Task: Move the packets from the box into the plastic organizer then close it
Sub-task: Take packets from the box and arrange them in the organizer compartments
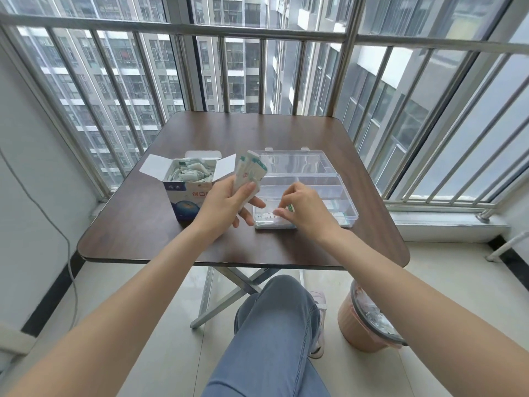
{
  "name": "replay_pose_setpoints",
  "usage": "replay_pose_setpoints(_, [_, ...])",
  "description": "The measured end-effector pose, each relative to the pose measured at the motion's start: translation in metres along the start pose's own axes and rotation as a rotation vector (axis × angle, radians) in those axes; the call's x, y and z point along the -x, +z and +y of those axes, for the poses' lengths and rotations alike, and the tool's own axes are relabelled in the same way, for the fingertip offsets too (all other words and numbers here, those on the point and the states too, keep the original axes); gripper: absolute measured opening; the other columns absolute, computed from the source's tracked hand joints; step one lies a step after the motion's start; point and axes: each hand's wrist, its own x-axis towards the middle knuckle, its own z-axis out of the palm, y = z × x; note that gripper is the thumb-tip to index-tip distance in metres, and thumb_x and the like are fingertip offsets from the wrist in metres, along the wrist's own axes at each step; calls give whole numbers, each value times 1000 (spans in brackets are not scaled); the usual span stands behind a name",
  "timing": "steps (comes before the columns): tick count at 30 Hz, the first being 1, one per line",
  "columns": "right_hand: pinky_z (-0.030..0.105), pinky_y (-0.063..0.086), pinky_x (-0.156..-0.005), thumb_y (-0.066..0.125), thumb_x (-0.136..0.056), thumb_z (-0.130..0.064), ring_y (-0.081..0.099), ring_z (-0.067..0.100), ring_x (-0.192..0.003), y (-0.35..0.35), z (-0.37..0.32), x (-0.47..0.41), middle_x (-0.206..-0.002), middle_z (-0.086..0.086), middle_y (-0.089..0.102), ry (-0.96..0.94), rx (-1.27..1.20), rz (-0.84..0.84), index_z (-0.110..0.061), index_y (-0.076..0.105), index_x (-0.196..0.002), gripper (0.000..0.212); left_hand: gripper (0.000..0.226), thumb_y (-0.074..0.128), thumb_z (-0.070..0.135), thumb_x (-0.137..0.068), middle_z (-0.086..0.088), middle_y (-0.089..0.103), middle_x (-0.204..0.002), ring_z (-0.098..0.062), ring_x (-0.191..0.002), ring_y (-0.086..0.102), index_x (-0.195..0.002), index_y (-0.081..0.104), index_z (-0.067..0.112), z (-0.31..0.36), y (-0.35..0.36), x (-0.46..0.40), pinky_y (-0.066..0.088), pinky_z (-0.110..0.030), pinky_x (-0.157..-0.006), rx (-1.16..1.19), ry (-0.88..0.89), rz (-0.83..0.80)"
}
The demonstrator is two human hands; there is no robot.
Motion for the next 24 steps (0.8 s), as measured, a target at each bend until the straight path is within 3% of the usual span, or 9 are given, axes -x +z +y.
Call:
replay_pose_setpoints(3, [29,40,-86,49,-94,-44,52,17,-96,-1,0,3,-109,2,49,-9,31,-104,-6,74,-91,46,9,48,24,-98,-2,70,-85,-10,-42,58,-97,54,17,0,1,0,35,-16,-36,21,-5,-6])
replay_pose_setpoints(5, [33,39,-89,40,-96,-46,50,17,-98,-4,1,6,-110,0,47,-10,29,-155,-8,74,-94,51,8,49,23,-98,-1,70,-84,-10,-42,58,-94,54,18,0,3,1,35,-16,-36,54,-15,-10])
replay_pose_setpoints(8, [29,39,-87,42,-98,-38,52,13,-96,-10,0,9,-103,-2,50,47,-172,-88,-13,73,-96,40,6,52,21,-96,-3,71,-83,-10,-42,57,-95,56,16,1,5,2,35,-15,-36,104,-32,-16])
replay_pose_setpoints(12, [20,46,-68,56,-93,-26,60,5,-71,-29,-10,9,-82,-4,64,186,-842,96,-13,68,-92,18,9,59,20,-92,-5,73,-74,-8,-37,50,-98,58,14,3,10,4,32,-14,-35,137,-73,-95])
replay_pose_setpoints(14, [16,46,-60,67,-85,-17,60,4,-61,-35,-10,9,-72,-5,66,159,-911,108,-13,65,-85,5,10,59,20,-92,-5,73,-74,-8,-36,49,-99,58,13,5,14,7,31,-14,-35,108,-87,-174])
replay_pose_setpoints(17, [14,45,-53,72,-79,-4,58,4,-52,-38,-6,9,-57,-8,65,167,-931,129,-7,64,-80,9,15,54,24,-94,-3,73,-74,-9,-36,50,-102,58,12,9,21,9,31,-14,-35,66,-74,-222])
replay_pose_setpoints(24, [14,48,-54,68,-80,5,58,4,-47,-40,5,16,-54,-7,66,244,-995,180,-2,66,-86,9,26,44,30,-98,-4,72,-86,-9,-35,49,-103,61,11,11,33,4,30,-11,-34,111,-53,-76])
